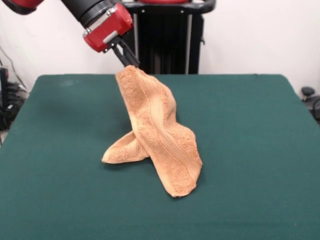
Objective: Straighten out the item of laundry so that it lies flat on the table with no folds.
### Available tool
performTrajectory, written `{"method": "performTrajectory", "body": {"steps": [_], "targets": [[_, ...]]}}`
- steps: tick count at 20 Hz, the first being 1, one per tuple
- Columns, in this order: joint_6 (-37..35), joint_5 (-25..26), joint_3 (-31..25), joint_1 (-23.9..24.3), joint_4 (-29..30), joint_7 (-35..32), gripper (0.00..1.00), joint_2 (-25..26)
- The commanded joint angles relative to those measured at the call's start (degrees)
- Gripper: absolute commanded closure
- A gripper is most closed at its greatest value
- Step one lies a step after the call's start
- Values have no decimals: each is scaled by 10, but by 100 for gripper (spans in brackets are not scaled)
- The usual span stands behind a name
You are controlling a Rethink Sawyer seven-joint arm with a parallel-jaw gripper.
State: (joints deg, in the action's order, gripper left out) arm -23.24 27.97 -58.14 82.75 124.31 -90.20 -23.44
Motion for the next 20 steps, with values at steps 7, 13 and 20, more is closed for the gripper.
{"method": "performTrajectory", "body": {"steps": [7, 13, 20], "targets": [[5, 13, -5, -43, -58, 14, 100, 45], [-1, 10, -4, -46, -60, 12, 100, 45], [-6, 7, -10, -45, -57, 12, 100, 35]]}}
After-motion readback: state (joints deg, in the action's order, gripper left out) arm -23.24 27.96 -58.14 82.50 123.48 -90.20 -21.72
